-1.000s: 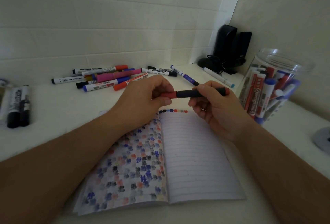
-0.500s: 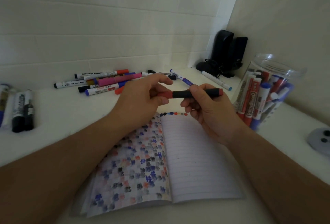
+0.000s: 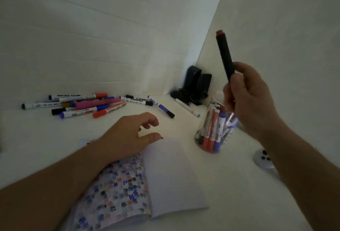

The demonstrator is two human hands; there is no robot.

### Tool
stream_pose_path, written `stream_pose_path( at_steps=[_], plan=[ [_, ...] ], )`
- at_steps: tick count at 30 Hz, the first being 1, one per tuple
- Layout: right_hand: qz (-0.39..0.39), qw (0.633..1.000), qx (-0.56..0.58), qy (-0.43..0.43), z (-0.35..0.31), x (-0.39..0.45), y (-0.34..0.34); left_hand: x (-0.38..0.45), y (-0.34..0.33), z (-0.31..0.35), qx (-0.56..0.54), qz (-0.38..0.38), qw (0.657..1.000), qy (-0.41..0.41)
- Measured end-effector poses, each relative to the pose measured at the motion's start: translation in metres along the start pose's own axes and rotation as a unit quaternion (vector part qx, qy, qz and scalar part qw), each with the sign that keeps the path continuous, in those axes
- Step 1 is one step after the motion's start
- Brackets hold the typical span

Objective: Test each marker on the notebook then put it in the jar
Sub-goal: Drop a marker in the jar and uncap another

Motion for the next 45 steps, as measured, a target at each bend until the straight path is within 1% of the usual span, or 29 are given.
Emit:
stream_pose_path(
  at_steps=[3, 5, 7, 9, 11, 13, 14, 16, 17, 20, 21, 22, 24, 26, 28, 30, 34, 36, 38, 40, 41, 43, 45],
  plan=[
    [0.076, 0.992, -0.095, -0.03, 0.002, 0.024, 0.054, 0.0, -0.002, -0.004, 0.022, -0.01, 1.0, -0.001],
    [0.081, 0.981, -0.17, -0.053, 0.007, 0.034, 0.077, 0.001, -0.003, -0.008, 0.031, -0.016, 0.999, 0.0],
    [0.038, 0.964, -0.253, -0.07, 0.01, 0.04, 0.087, 0.002, -0.003, -0.012, 0.032, -0.017, 0.999, -0.001],
    [-0.028, 0.942, -0.323, -0.086, 0.012, 0.044, 0.089, 0.003, -0.004, -0.014, 0.031, -0.018, 0.999, -0.002],
    [-0.098, 0.909, -0.394, -0.094, 0.011, 0.048, 0.084, 0.003, -0.004, -0.017, 0.03, -0.017, 0.999, -0.005],
    [-0.141, 0.877, -0.448, -0.097, 0.006, 0.052, 0.078, 0.003, -0.004, -0.019, 0.025, -0.014, 1.0, -0.004],
    [-0.15, 0.87, -0.459, -0.102, 0.003, 0.054, 0.077, 0.003, -0.004, -0.02, 0.02, -0.014, 1.0, -0.003],
    [-0.158, 0.867, -0.456, -0.125, -0.001, 0.057, 0.076, 0.003, -0.005, -0.021, 0.016, -0.013, 1.0, -0.001],
    [-0.173, 0.862, -0.455, -0.141, -0.002, 0.058, 0.073, 0.003, -0.005, -0.021, 0.015, -0.012, 1.0, -0.001],
    [-0.242, 0.829, -0.476, -0.165, 0.009, 0.056, 0.056, 0.004, -0.006, -0.021, 0.018, -0.016, 1.0, -0.001],
    [-0.246, 0.832, -0.47, -0.161, 0.014, 0.054, 0.049, 0.004, -0.006, -0.021, 0.019, -0.02, 1.0, 0.0],
    [-0.235, 0.843, -0.46, -0.15, 0.021, 0.054, 0.044, 0.004, -0.006, -0.021, 0.019, -0.023, 1.0, 0.002],
    [-0.177, 0.871, -0.441, -0.125, 0.033, 0.054, 0.038, 0.003, -0.005, -0.022, 0.017, -0.025, 1.0, 0.005],
    [-0.106, 0.893, -0.421, -0.124, 0.041, 0.052, 0.035, 0.003, -0.005, -0.022, 0.013, -0.019, 1.0, 0.003],
    [-0.048, 0.907, -0.397, -0.13, 0.047, 0.048, 0.035, 0.003, -0.005, -0.022, 0.011, -0.017, 1.0, 0.005],
    [-0.017, 0.912, -0.389, -0.132, 0.051, 0.044, 0.035, 0.003, -0.005, -0.021, 0.011, -0.021, 1.0, 0.008],
    [-0.003, 0.912, -0.394, -0.116, 0.057, 0.035, 0.032, 0.003, -0.005, -0.021, 0.015, -0.023, 1.0, 0.009],
    [-0.001, 0.918, -0.373, -0.137, 0.059, 0.033, 0.032, 0.003, -0.005, -0.02, 0.018, -0.025, 0.999, 0.01],
    [-0.026, 0.923, -0.343, -0.174, 0.057, 0.034, 0.033, 0.003, -0.005, -0.02, 0.021, -0.029, 0.999, 0.013],
    [-0.075, 0.911, -0.351, -0.203, 0.051, 0.034, 0.03, 0.003, -0.005, -0.02, 0.023, -0.032, 0.999, 0.016],
    [-0.086, 0.906, -0.356, -0.213, 0.05, 0.033, 0.029, 0.002, -0.005, -0.02, 0.023, -0.032, 0.999, 0.015],
    [-0.073, 0.907, -0.355, -0.215, 0.056, 0.031, 0.027, 0.002, -0.004, -0.018, 0.021, -0.033, 0.999, 0.014],
    [-0.029, 0.908, -0.373, -0.19, 0.062, 0.027, 0.024, 0.002, -0.004, -0.017, 0.019, -0.036, 0.999, 0.018]
  ],
)
Point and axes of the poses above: each hand's wrist, its own x-axis towards the middle knuckle, its own y-axis out of the back of the hand, z = x × y, the point moved 2 cm from there along x, towards the middle knuckle, and after that the axes turned 5 degrees about -z, right-handed, at the moved point
